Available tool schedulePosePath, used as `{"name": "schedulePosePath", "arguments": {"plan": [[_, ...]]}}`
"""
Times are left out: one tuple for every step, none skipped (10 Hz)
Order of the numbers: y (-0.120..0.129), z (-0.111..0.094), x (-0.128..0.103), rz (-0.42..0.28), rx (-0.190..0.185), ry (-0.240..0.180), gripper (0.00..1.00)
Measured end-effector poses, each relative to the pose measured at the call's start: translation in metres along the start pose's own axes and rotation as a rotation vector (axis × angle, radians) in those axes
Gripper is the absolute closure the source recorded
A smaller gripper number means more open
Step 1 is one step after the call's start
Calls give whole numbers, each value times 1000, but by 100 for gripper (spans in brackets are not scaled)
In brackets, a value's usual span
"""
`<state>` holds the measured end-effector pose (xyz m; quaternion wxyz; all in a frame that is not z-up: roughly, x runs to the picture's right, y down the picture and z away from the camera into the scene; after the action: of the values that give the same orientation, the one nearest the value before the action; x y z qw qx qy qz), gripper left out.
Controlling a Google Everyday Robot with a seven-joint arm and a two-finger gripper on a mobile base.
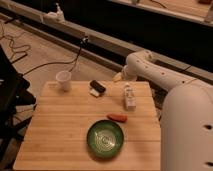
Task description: Stand the bottle upright
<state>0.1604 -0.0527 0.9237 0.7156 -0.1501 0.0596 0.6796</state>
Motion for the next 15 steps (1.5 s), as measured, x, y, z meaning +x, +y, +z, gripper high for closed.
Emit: {"name": "schedulePosePath", "arguments": {"plan": [[-16, 2, -4, 20, 38, -6, 20], [-26, 5, -9, 39, 68, -11, 20], [-31, 8, -13, 52, 86, -16, 20], [-34, 12, -17, 64, 99, -25, 20], [-36, 16, -20, 77, 105, -31, 20], [-36, 22, -21, 93, 104, -35, 20], [-33, 26, -20, 100, 98, -34, 20], [-29, 30, -19, 111, 85, -33, 20], [-25, 33, -18, 121, 68, -32, 20], [-22, 34, -17, 130, 54, -32, 20], [-19, 35, -16, 139, 34, -32, 20], [-18, 36, -16, 150, 14, -32, 20], [-16, 36, -15, 160, -6, -32, 20], [-17, 36, -14, 168, -21, -31, 20], [-18, 38, -12, 172, -28, -27, 20]]}}
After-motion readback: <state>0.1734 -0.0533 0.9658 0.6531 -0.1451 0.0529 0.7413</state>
